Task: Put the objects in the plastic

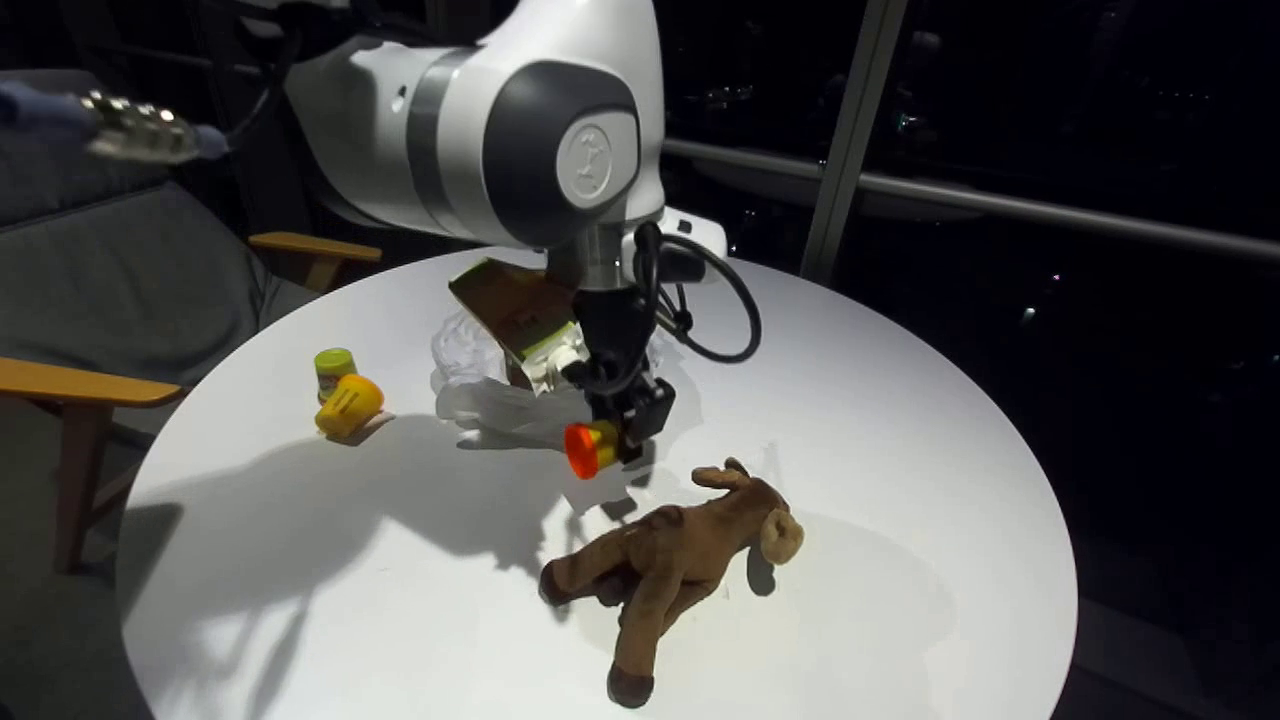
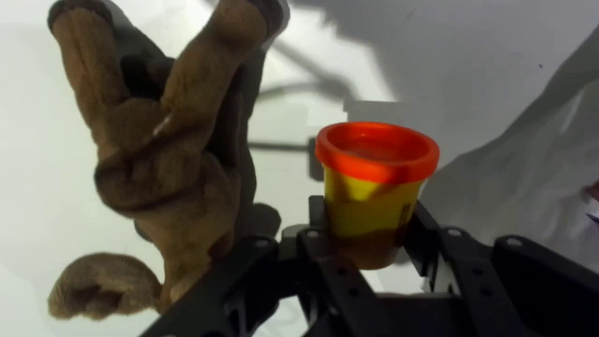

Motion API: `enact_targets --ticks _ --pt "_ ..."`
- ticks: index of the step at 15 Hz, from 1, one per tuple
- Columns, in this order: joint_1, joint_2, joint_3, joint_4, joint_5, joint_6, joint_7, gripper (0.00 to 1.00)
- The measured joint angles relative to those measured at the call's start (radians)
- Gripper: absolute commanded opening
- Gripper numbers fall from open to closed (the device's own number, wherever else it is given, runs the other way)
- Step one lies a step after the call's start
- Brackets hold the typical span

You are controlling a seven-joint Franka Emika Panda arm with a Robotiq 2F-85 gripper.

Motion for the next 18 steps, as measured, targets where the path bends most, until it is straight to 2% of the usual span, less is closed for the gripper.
enact_targets --ticks 5,8,13,18 --pt "0.192 -0.138 -0.088 0.018 -0.198 0.016 0.156 0.17" --pt "0.260 -0.134 -0.077 0.096 -0.282 0.042 0.229 0.17" --pt "0.259 0.053 -0.078 0.249 -0.296 0.143 0.254 0.17" --pt "0.243 0.269 -0.086 0.432 -0.251 0.159 0.240 0.17"
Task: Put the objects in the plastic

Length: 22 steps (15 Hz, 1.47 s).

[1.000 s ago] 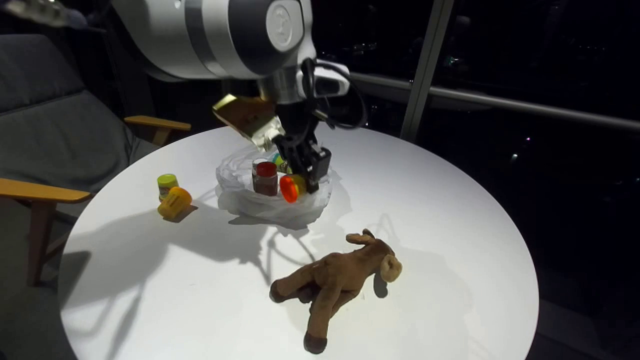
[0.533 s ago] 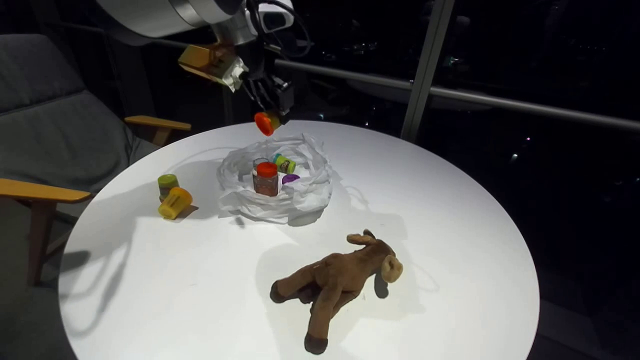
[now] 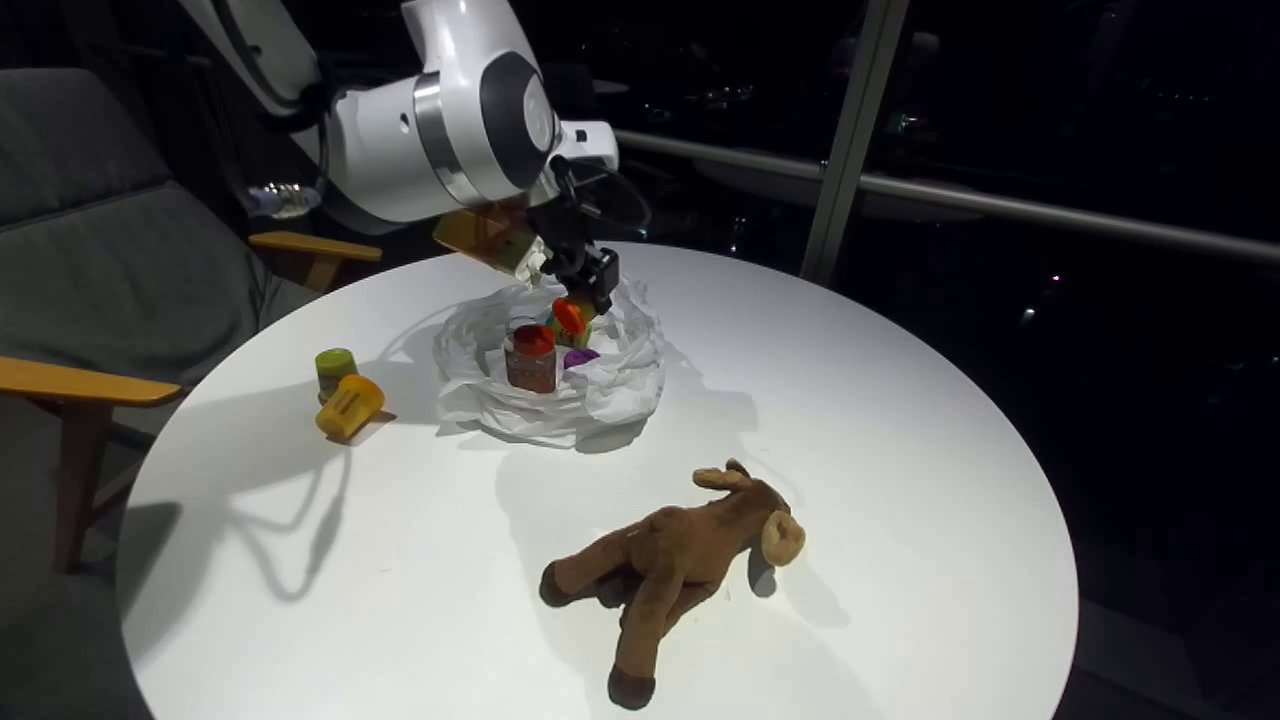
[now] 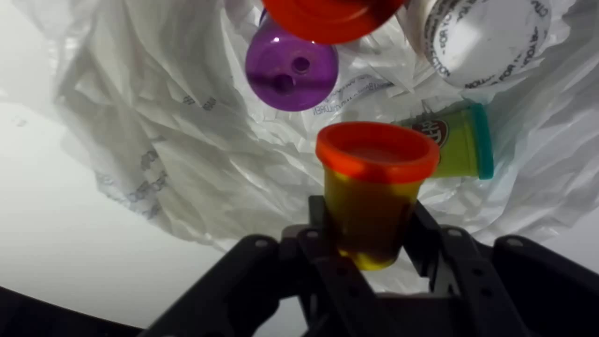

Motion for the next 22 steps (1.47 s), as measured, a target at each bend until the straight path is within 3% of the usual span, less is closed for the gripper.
enact_targets --ticks 1,2,4,7,15,22 --pt "-0.004 0.031 0.007 0.033 0.016 -0.002 -0.013 0.20" --pt "-0.009 0.056 0.016 0.063 0.031 -0.007 -0.035 0.67" --pt "-0.030 0.087 0.054 0.109 0.054 -0.043 -0.102 0.75" --pt "-0.058 0.097 0.101 0.149 0.079 -0.106 -0.194 0.97" --pt "-0.022 0.010 0.097 0.151 0.079 -0.156 -0.237 1.00" --pt "0.014 -0.237 0.267 -0.030 0.077 -0.453 -0.308 1.00"
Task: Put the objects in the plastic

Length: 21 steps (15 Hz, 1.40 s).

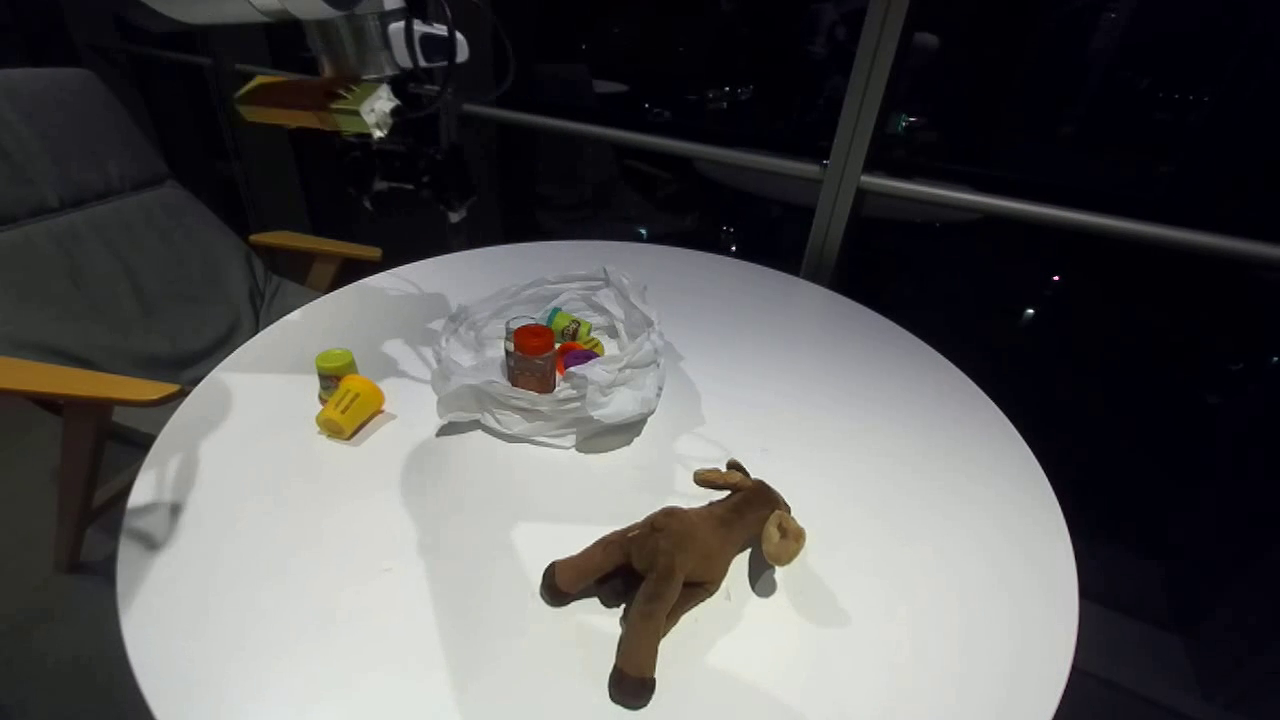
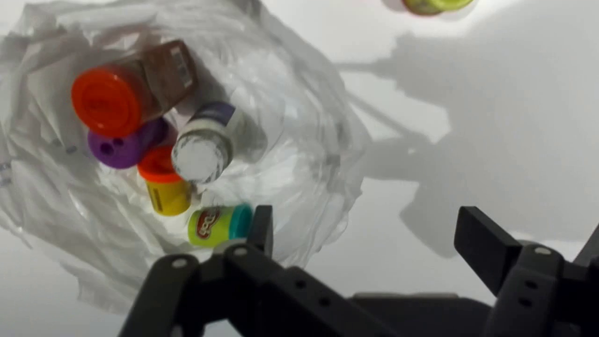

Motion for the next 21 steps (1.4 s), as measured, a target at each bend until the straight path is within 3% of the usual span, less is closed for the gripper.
enact_targets --ticks 4,9,15,21 --pt "-0.021 -0.044 0.091 -0.089 0.017 -0.066 -0.078 1.00" --pt "-0.030 0.020 0.165 -0.150 0.022 0.009 -0.158 1.00" --pt "0.000 0.128 0.129 -0.164 -0.073 0.107 -0.167 1.00" --pt "0.044 0.136 0.051 -0.165 -0.147 0.216 -0.165 1.00"
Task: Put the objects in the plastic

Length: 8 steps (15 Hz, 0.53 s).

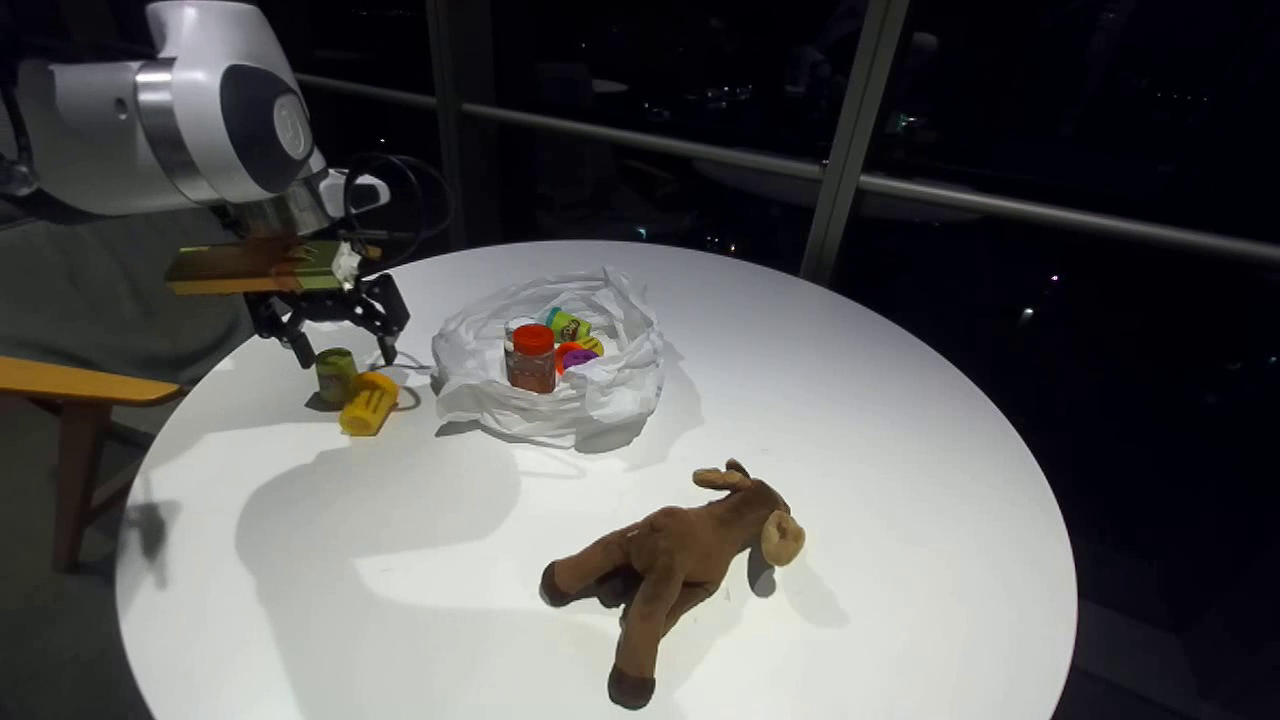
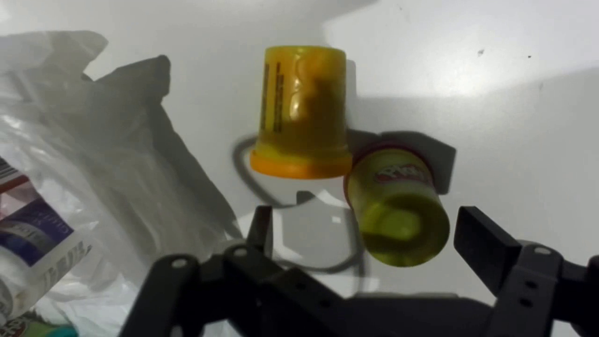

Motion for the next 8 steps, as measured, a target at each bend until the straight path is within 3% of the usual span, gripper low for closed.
enact_targets --ticks 1,3,6,8 --pt "0.000 0.000 -0.004 0.000 -0.001 0.004 -0.001 0.99" --pt "0.000 0.000 -0.010 -0.003 -0.001 0.005 -0.003 0.84" --pt "-0.001 0.000 -0.011 -0.009 -0.001 0.005 -0.012 0.53" --pt "-0.006 0.000 -0.008 -0.012 -0.001 0.006 -0.027 0.39"
